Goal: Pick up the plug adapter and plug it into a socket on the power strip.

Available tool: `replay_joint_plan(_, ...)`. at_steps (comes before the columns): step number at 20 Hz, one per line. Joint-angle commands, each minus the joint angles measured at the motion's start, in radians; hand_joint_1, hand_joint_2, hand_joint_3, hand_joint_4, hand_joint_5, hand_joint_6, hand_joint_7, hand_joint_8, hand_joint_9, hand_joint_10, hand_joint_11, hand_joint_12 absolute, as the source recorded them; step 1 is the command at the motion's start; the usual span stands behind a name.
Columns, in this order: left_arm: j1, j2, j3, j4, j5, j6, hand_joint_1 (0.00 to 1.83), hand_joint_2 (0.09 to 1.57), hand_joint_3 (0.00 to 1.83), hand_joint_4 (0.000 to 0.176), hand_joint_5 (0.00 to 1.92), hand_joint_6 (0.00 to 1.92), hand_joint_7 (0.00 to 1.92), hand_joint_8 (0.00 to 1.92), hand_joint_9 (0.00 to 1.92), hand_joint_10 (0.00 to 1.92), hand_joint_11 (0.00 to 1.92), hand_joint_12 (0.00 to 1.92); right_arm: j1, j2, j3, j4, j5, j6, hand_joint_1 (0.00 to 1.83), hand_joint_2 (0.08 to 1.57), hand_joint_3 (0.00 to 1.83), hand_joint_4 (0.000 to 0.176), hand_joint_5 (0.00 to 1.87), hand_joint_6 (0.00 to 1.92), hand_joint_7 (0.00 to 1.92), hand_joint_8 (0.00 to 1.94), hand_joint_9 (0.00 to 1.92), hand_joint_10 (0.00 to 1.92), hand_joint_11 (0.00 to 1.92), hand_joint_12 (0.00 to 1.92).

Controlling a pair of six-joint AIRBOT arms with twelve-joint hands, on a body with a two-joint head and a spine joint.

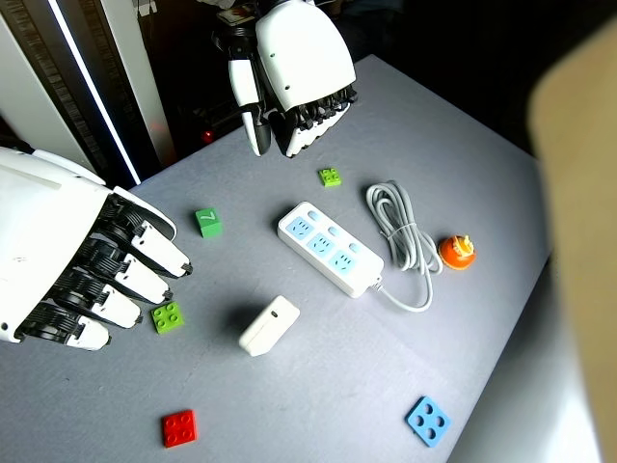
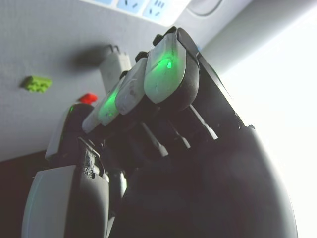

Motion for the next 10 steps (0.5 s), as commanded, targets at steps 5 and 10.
replay_joint_plan(5, -0.003, 0.0, -0.016, 0.063, -0.001, 0.005, 0.0, 1.17, 0.0, 0.0, 0.13, 0.0, 0.11, 0.0, 0.1, 0.0, 0.0, 0.23, -0.011, -0.011, 0.001, -0.003, 0.106, 0.008, 0.09, 1.19, 0.0, 0.0, 0.17, 0.0, 0.18, 0.0, 0.17, 0.0, 0.0, 0.45)
replay_joint_plan(10, 0.009, -0.002, -0.039, 0.056, -0.027, 0.002, 0.0, 1.18, 0.0, 0.0, 0.12, 0.0, 0.11, 0.0, 0.11, 0.0, 0.0, 0.29, -0.029, -0.063, 0.017, 0.081, 0.144, -0.063, 0.13, 1.18, 0.0, 0.0, 0.15, 0.0, 0.18, 0.0, 0.17, 0.0, 0.0, 0.4)
